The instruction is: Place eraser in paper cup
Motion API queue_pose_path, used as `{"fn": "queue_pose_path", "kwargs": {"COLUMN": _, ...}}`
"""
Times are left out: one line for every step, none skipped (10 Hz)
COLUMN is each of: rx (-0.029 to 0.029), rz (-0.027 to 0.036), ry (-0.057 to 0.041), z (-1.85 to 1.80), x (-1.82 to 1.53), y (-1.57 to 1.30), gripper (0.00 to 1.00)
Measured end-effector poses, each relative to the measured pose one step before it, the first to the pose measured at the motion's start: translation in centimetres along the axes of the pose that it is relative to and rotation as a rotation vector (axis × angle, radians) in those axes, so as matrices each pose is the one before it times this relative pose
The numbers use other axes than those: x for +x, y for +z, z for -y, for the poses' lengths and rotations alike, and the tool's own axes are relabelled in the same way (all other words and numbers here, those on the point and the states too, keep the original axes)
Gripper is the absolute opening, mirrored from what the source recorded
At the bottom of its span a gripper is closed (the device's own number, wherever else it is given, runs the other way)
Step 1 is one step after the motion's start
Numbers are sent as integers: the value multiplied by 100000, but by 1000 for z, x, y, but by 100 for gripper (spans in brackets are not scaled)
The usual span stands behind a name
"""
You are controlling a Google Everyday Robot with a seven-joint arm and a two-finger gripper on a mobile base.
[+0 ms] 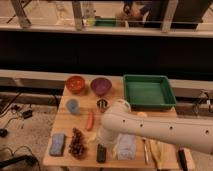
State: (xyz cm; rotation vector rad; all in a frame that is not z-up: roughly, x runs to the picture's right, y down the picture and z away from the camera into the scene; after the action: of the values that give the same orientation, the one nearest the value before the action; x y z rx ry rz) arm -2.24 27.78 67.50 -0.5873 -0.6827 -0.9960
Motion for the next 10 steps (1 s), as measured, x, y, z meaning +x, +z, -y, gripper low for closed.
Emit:
{"fn": "queue_pose_path", "kwargs": {"rx": -472, "rz": 447, "ry": -1689, "z": 346, "x": -94, "y": 558, "gripper": 80}}
{"fn": "queue_pose_path", "kwargs": {"rx": -462, "rz": 549, "ry": -1822, "z": 437, "x": -33, "y": 645, "gripper": 80}}
{"fn": "queue_pose_path", "kwargs": {"rx": -253, "rz": 286, "ry": -668, "z": 95, "x": 115, "y": 386, "gripper": 80}}
{"fn": "queue_pose_path", "kwargs": {"rx": 21, "rz": 52, "ry": -603, "z": 71, "x": 231, "y": 464, "gripper": 80}}
{"fn": "queue_pose_path", "kwargs": {"rx": 257, "rz": -171, "ry": -441, "z": 30, "x": 323, "y": 465, "gripper": 80}}
{"fn": "queue_pose_path", "kwargs": {"rx": 401, "rz": -277, "ry": -96, "z": -75, "x": 510, "y": 423, "gripper": 80}}
{"fn": "queue_pose_path", "kwargs": {"rx": 215, "rz": -33, "ry": 165, "z": -120, "x": 396, "y": 232, "gripper": 80}}
{"fn": "queue_pose_path", "kwargs": {"rx": 139, "rz": -1, "ry": 498, "z": -293, "x": 647, "y": 352, "gripper": 80}}
{"fn": "queue_pose_path", "kwargs": {"rx": -19, "rz": 61, "ry": 674, "z": -264, "x": 438, "y": 265, "gripper": 80}}
{"fn": "queue_pose_path", "kwargs": {"rx": -261, "rz": -25, "ry": 734, "z": -319, "x": 475, "y": 346, "gripper": 80}}
